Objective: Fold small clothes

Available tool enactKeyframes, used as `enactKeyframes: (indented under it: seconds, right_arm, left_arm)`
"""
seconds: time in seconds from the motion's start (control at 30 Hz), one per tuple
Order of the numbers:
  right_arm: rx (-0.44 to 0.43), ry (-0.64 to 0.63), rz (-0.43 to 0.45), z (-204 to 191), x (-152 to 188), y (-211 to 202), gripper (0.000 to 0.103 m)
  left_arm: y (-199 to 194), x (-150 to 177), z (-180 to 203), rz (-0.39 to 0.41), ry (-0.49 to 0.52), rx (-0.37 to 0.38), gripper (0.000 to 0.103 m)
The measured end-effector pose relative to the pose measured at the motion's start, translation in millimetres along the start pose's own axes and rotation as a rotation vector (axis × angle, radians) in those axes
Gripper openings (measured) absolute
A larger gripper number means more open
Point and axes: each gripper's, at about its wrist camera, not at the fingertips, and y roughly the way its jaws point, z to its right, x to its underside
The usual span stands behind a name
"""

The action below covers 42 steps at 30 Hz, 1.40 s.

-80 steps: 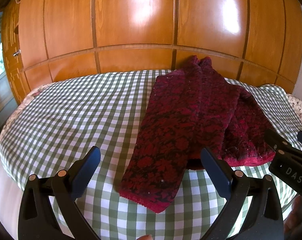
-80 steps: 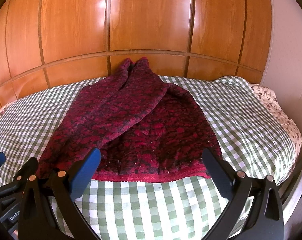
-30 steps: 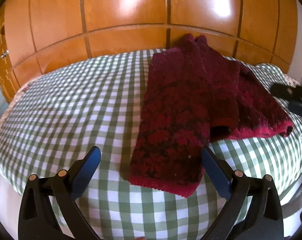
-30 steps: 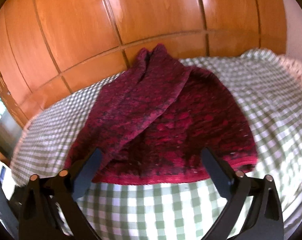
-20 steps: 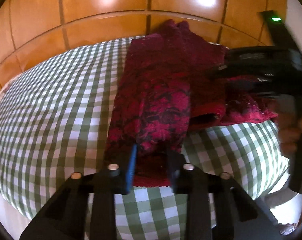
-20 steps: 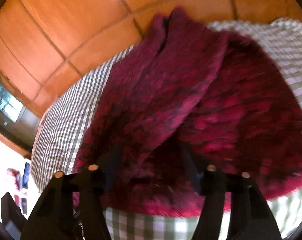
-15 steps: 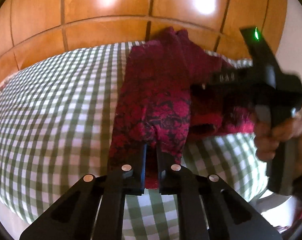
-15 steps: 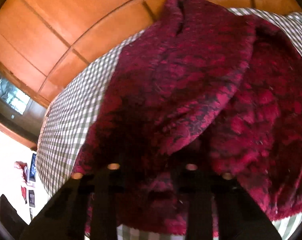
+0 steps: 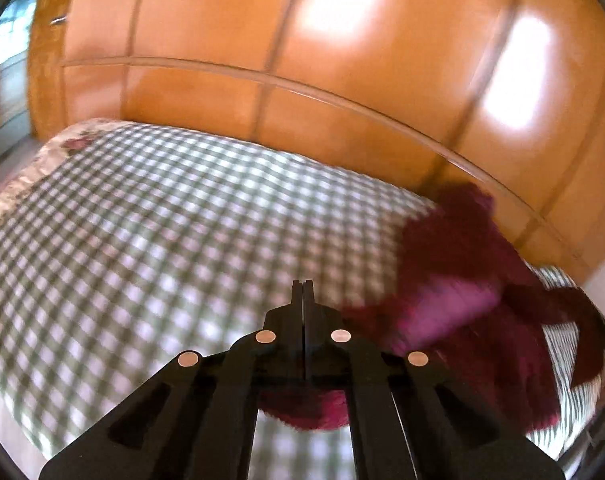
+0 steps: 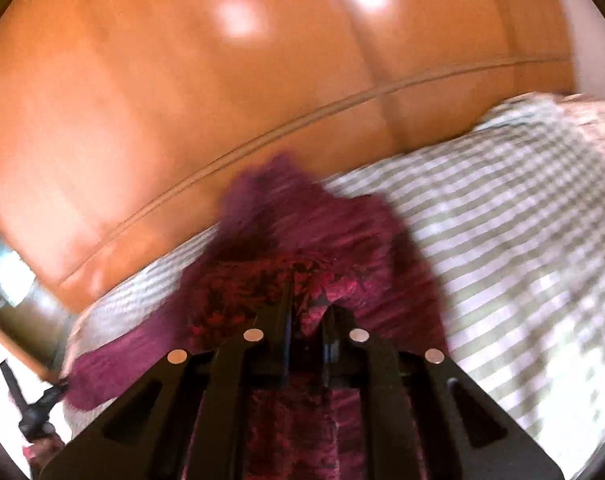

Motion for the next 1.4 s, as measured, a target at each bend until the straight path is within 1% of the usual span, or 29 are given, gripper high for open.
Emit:
enactKeyframes:
  seconds: [0.07, 0.1, 0.17, 0.23, 0.27, 0.33, 0.4, 0.47, 0.5, 0.53, 0.57, 0.63, 0.67, 0.7, 0.77, 0.8, 0.83, 0.9, 0.93, 0.97, 1.0, 1.03, 1.07, 1.1, 1.13, 1.17, 1.23, 1.3, 1.4]
  right_arm:
    - [0.113, -0.002, 0.016, 26.5, -16.6, 8.9, 0.010]
    - [0.185, -0.003, 0.021, 43.6, -25.0, 15.9, 0.010]
    - [0.286, 0.004, 0.016, 69.9, -33.6, 27.7, 0.009]
    - [0.411, -0.008, 0.007, 93.0, -42.0, 45.0, 0.009]
    - [0.477, -0.010, -0.013, 106.8, -44.9, 56.7, 0.009]
    - [0.520, 0.022, -0.056, 128.6, -45.0, 72.7, 0.009]
    - [0.516, 0.085, -0.111, 152.7, -43.5, 87.3, 0.010]
    - [0.503, 0.137, -0.129, 169.1, -38.7, 91.9, 0.011]
    - [0.493, 0.157, -0.130, 173.1, -37.4, 91.8, 0.011]
    - [0.479, 0.172, -0.131, 175.6, -37.4, 91.5, 0.014]
    - [0.460, 0.187, -0.136, 176.5, -36.2, 89.5, 0.016]
    - [0.417, 0.228, -0.153, 183.4, -32.2, 88.0, 0.018]
    - [0.395, 0.250, -0.156, 185.2, -29.9, 87.0, 0.019]
    - [0.356, 0.286, -0.156, 187.7, -27.4, 80.8, 0.020]
    - [0.274, 0.376, -0.161, 196.2, -25.7, 71.7, 0.026]
    - [0.223, 0.432, -0.164, 203.6, -22.4, 65.6, 0.027]
    - [0.192, 0.465, -0.167, 206.5, -21.3, 61.0, 0.028]
    - [0.122, 0.539, -0.168, 215.6, -18.6, 52.4, 0.035]
    - [0.137, 0.590, -0.170, 221.9, -16.6, 45.4, 0.070]
    - [0.161, 0.619, -0.151, 225.9, -15.7, 39.1, 0.101]
    - [0.162, 0.649, -0.075, 231.9, -13.8, 24.9, 0.099]
    - [0.148, 0.653, -0.051, 236.6, -14.3, 16.6, 0.099]
    - [0.148, 0.658, -0.050, 240.6, -14.7, 11.0, 0.099]
    - [0.155, 0.667, -0.046, 245.8, -14.1, 3.0, 0.099]
    - [0.164, 0.669, -0.045, 249.0, -13.3, -2.9, 0.099]
    - [0.171, 0.668, -0.044, 251.9, -12.6, -8.6, 0.099]
    - [0.172, 0.638, -0.038, 252.5, -7.5, -22.8, 0.099]
    - [0.164, 0.577, -0.052, 246.5, 1.1, -34.1, 0.099]
    - [0.144, 0.482, -0.089, 228.2, 18.8, -45.0, 0.099]
  left_arm:
    - [16.4, -24.0, -16.5, -0.003, -0.051, -0.051, 0.000]
    - [21.4, -31.1, -20.7, -0.003, -0.054, -0.074, 0.000]
    - [38.7, -48.6, -25.9, -0.012, -0.044, -0.136, 0.000]
    - [52.5, -58.1, -25.8, -0.015, -0.013, -0.188, 0.000]
    - [54.4, -57.9, -24.6, -0.016, -0.005, -0.196, 0.000]
    - [57.4, -60.8, -23.4, -0.016, -0.010, -0.205, 0.000]
    - [52.6, -60.8, -24.0, -0.002, -0.035, -0.218, 0.001]
    - [42.3, -57.9, -23.0, 0.019, -0.046, -0.196, 0.026]
    - [37.8, -56.0, -21.9, 0.033, -0.046, -0.181, 0.064]
    - [26.3, -50.7, -18.8, 0.072, -0.044, -0.141, 0.085]
    - [13.6, -44.5, -14.1, 0.110, -0.036, -0.090, 0.085]
    - [2.9, -35.4, -1.2, 0.096, 0.016, -0.014, 0.085]
    - [-3.8, -27.0, 7.9, 0.082, 0.052, 0.043, 0.085]
    - [-9.9, -16.7, 19.5, 0.058, 0.102, 0.107, 0.087]
    - [-17.8, 5.2, 43.9, 0.012, 0.203, 0.195, 0.087]
    - [-19.2, 15.4, 54.1, -0.013, 0.237, 0.227, 0.089]
    - [-19.1, 32.4, 69.4, -0.058, 0.284, 0.272, 0.090]
    - [-11.3, 66.8, 96.5, -0.154, 0.360, 0.319, 0.090]
    - [-7.1, 79.1, 103.1, -0.183, 0.385, 0.326, 0.090]
    - [0.8, 98.8, 114.4, -0.229, 0.429, 0.325, 0.090]
    - [6.6, 110.6, 118.2, -0.255, 0.457, 0.317, 0.090]
    - [13.8, 124.1, 122.7, -0.275, 0.495, 0.285, 0.090]
    - [21.9, 136.4, 126.3, -0.283, 0.531, 0.225, 0.089]
    - [29.0, 144.2, 125.8, -0.298, 0.545, 0.186, 0.078]
    - [33.5, 147.5, 124.6, -0.312, 0.541, 0.170, 0.059]
    - [36.8, 148.6, 121.8, -0.314, 0.531, 0.150, 0.054]
    - [34.8, 142.8, 117.0, -0.297, 0.509, 0.162, 0.024]
    - [30.4, 127.8, 109.9, -0.275, 0.473, 0.163, 0.018]
    - [24.5, 101.6, 95.1, -0.230, 0.405, 0.164, 0.017]
